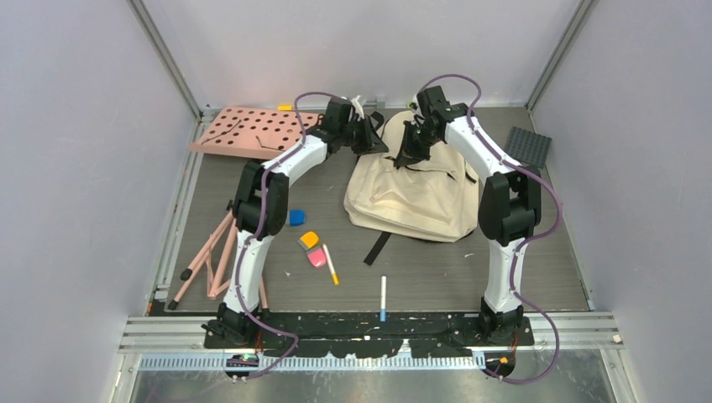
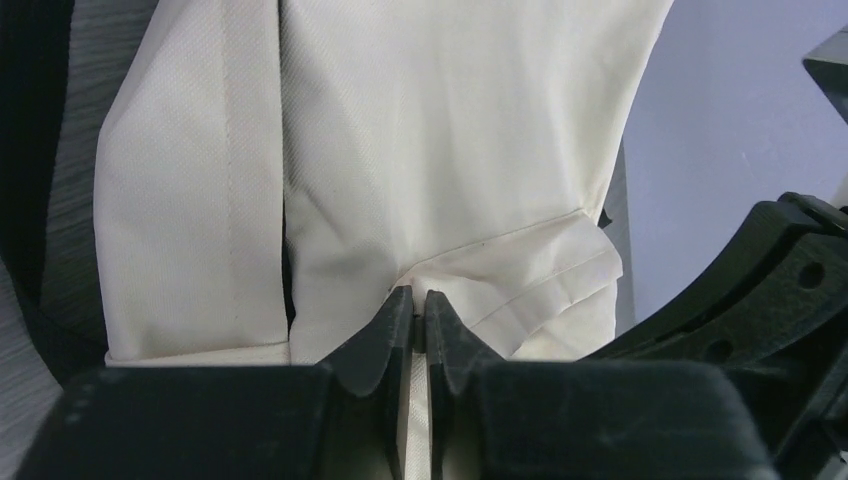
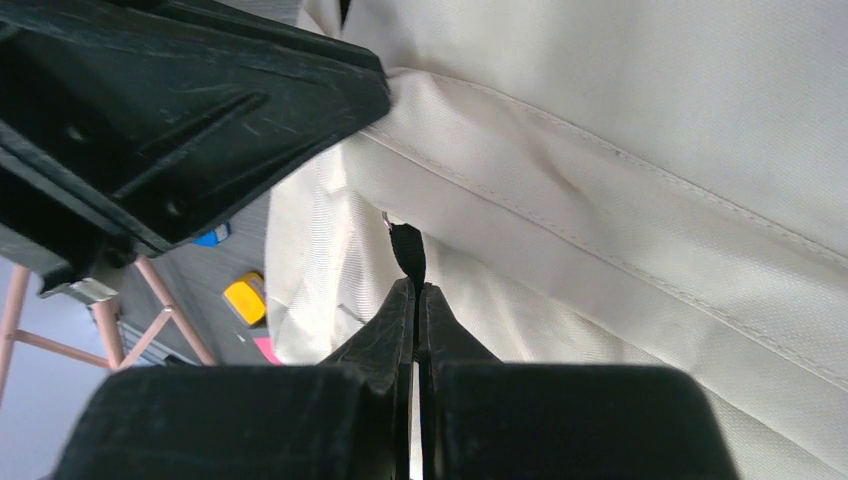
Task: Pack the student bag
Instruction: Unzip the student bag at the center of the board.
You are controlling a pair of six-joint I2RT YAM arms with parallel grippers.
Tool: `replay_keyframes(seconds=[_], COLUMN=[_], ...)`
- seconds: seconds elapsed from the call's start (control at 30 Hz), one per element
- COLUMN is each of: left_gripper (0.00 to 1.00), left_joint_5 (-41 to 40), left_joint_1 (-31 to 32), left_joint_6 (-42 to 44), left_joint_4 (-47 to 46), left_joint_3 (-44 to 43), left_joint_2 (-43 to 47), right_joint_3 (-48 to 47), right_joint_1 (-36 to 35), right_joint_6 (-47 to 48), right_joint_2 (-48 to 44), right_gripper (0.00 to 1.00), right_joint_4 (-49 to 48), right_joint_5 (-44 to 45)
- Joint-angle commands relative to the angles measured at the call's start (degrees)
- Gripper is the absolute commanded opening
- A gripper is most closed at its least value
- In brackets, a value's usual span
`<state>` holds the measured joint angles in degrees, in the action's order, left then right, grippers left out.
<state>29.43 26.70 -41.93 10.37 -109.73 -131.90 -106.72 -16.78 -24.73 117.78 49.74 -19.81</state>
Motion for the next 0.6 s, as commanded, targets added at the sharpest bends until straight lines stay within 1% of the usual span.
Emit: replay_keyframes(seconds=[0.0,0.03,0.2,0.27,0.37,0.4,0.57], left_gripper=[0.02,0.00,0.00,0.00,0.00,0.00,0.00], left_joint_5=[1.1,1.2,-0.8,-1.7,-2.5,-2.9,-5.9], left_joint_1=[0.3,0.3,0.2,0.2,0.2,0.1,-0.2], left_joint_6=[-1.8,-2.3,-2.4,-1.4,0.0,0.3,2.6], left_joint_4=[-5.0,-5.6,-8.1,-7.6,-6.6,-6.6,-5.9], left_joint_3=[0.1,0.6,2.9,3.4,4.3,4.8,7.9], left_joint_2=[1.4,1.8,4.1,4.9,6.1,6.7,9.7], right_joint_3=[1.4,1.5,2.7,4.0,6.8,7.4,11.5], right_joint_1=[-0.3,-0.5,-1.3,-1.4,-1.4,-1.3,-1.4], right_joint_6=[5.2,5.8,8.5,8.6,8.6,8.6,8.3], right_joint_2=[-3.7,-3.9,-4.5,-5.8,-8.0,-9.0,-12.6], right_gripper=[0.01,0.01,0.01,0.01,0.01,0.01,0.01], right_joint_4=[1.6,2.4,5.4,5.8,5.7,5.7,6.1], right_joint_5=[4.4,6.1,12.1,16.2,19.3,21.8,26.9])
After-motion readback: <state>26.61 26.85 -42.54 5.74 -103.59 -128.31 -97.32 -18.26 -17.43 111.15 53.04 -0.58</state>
